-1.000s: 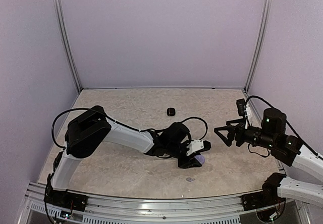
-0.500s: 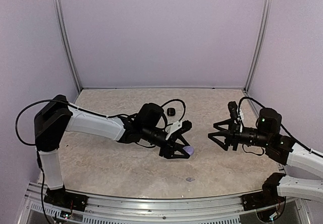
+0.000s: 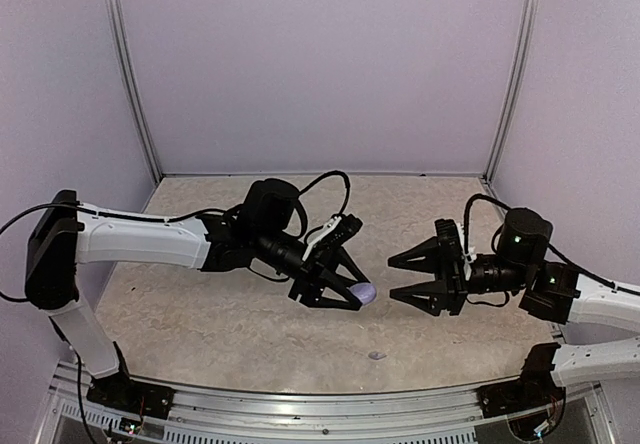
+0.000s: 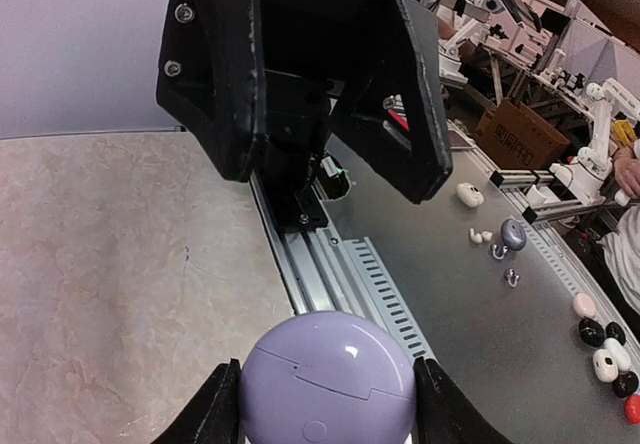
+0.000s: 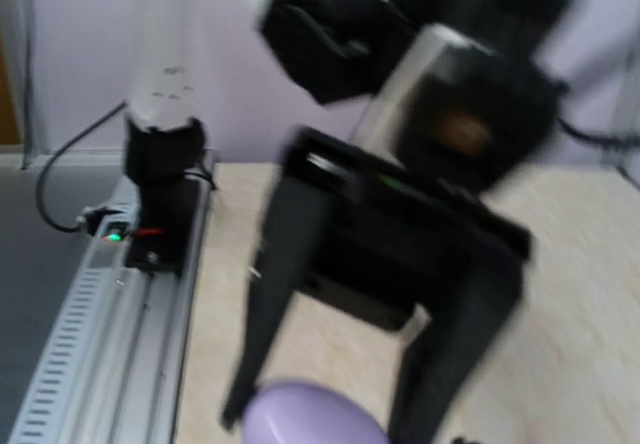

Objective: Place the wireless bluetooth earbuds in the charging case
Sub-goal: Pass from the left arm to the right

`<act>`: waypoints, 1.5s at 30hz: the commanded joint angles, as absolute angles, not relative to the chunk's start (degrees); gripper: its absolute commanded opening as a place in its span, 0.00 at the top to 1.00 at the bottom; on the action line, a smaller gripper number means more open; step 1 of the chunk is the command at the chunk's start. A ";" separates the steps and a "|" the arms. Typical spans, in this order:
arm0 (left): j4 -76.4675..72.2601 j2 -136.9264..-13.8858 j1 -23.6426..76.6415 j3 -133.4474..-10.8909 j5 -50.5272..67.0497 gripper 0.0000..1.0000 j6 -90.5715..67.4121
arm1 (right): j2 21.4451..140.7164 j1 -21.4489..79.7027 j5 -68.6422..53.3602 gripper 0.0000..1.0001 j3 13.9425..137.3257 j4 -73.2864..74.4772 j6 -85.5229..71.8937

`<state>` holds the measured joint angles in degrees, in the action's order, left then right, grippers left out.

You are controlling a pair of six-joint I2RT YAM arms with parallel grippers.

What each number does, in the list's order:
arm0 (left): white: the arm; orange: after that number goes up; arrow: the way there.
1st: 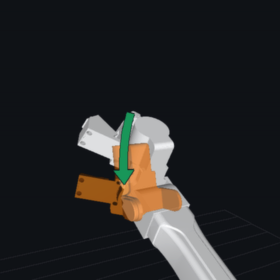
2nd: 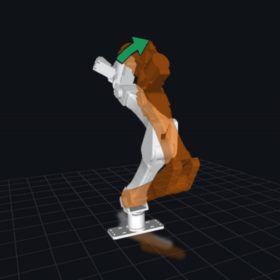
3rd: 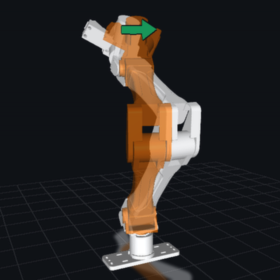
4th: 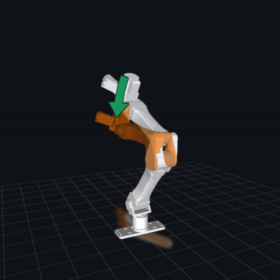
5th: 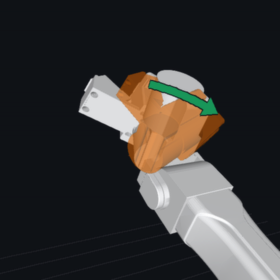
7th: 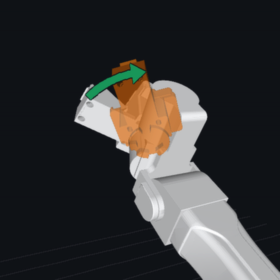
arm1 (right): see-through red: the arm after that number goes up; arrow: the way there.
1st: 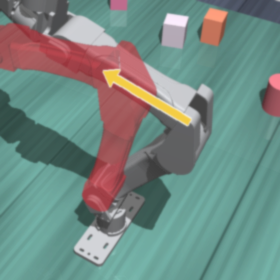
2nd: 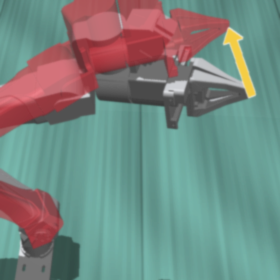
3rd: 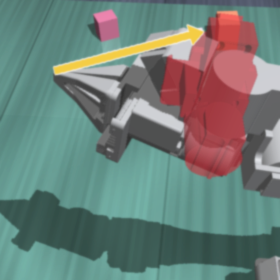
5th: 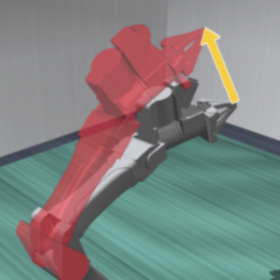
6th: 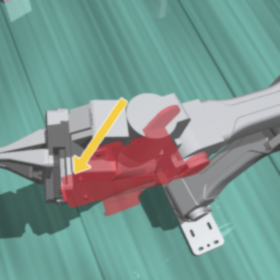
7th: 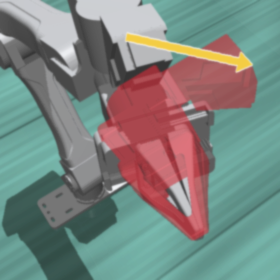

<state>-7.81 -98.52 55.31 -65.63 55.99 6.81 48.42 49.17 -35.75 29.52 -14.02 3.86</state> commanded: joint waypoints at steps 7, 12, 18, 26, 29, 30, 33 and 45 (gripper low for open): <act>-0.72 -94.00 57.30 -68.46 64.23 0.61 7.95 | 55.24 62.55 -26.55 0.51 41.79 -3.55 19.91; 2.22 -92.61 58.28 -69.16 64.53 0.61 9.01 | 58.00 66.88 -23.82 0.53 44.81 -0.42 24.06; 3.40 -91.09 58.86 -69.33 64.82 0.61 9.50 | 59.04 69.91 -21.59 0.54 45.84 2.23 25.44; 4.21 -89.76 59.47 -69.85 66.15 0.61 9.79 | 58.55 71.40 -17.08 0.53 44.37 2.62 27.67; 4.10 -89.66 59.58 -69.99 66.47 0.60 9.70 | 59.28 71.69 -16.85 0.59 44.67 2.40 28.57; 4.13 -89.65 59.57 -70.04 66.53 0.60 9.70 | 59.44 71.84 -16.76 0.61 44.79 2.31 28.83; 4.02 -89.65 59.66 -70.05 66.40 0.59 9.63 | 59.85 72.40 -16.36 0.68 45.16 2.07 29.62; 3.44 -82.92 56.84 -65.46 52.42 0.22 8.51 | 57.95 72.56 -13.66 0.97 44.60 1.98 26.45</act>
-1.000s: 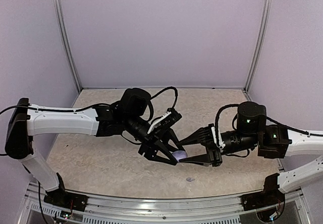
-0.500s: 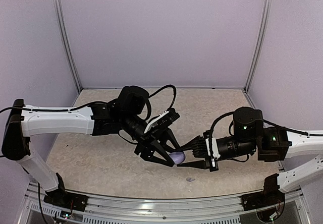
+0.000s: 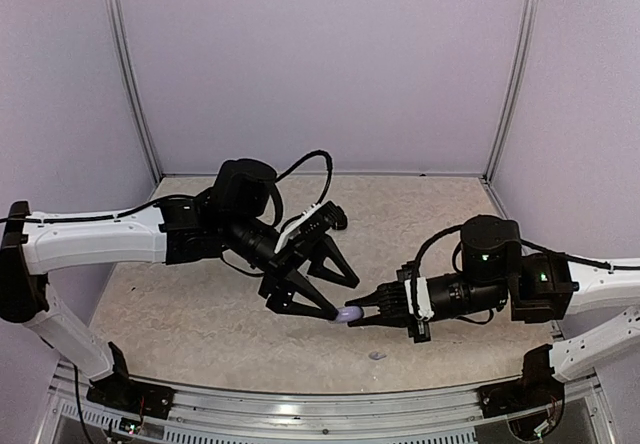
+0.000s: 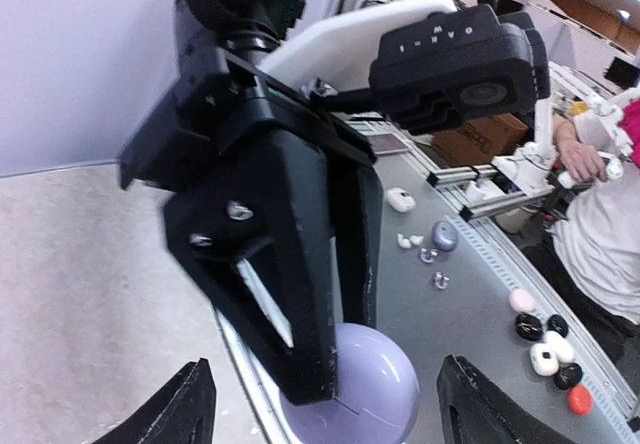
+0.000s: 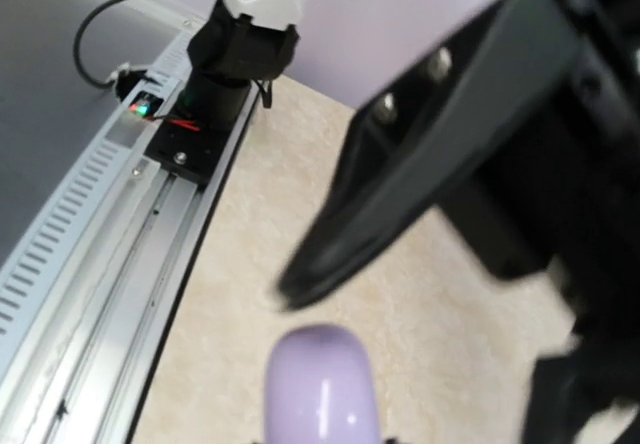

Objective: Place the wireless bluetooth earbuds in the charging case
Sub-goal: Pass from the left arm to the right, then pass from the right arm to the left

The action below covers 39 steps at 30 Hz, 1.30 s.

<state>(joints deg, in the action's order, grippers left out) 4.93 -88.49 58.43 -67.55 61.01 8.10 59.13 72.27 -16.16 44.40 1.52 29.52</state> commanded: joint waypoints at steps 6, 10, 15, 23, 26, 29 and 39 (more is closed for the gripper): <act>4.55 -71.55 58.59 -58.55 25.85 0.19 13.49 | 58.02 68.68 -13.54 1.00 44.63 2.21 17.95; 4.40 -63.29 64.17 -52.46 9.30 0.14 21.33 | 58.05 61.30 -25.86 1.00 44.81 1.04 9.31; 4.51 -61.40 72.52 -49.51 -6.66 0.13 29.15 | 61.78 57.09 -37.92 1.00 47.71 2.35 2.84; -0.78 -64.45 80.60 -49.21 -15.82 0.13 38.03 | 67.74 57.13 -43.92 1.00 51.55 4.36 -2.84; -2.62 -65.34 81.77 -49.35 -16.56 0.14 39.81 | 69.55 57.16 -45.54 1.00 52.31 3.39 -4.76; -3.24 -66.20 82.41 -49.73 -15.98 0.16 40.74 | 71.12 57.08 -46.97 1.00 52.86 2.55 -6.50; -0.22 -69.71 82.44 -51.24 -11.67 0.27 42.44 | 73.48 57.14 -48.91 1.00 53.80 0.75 -8.50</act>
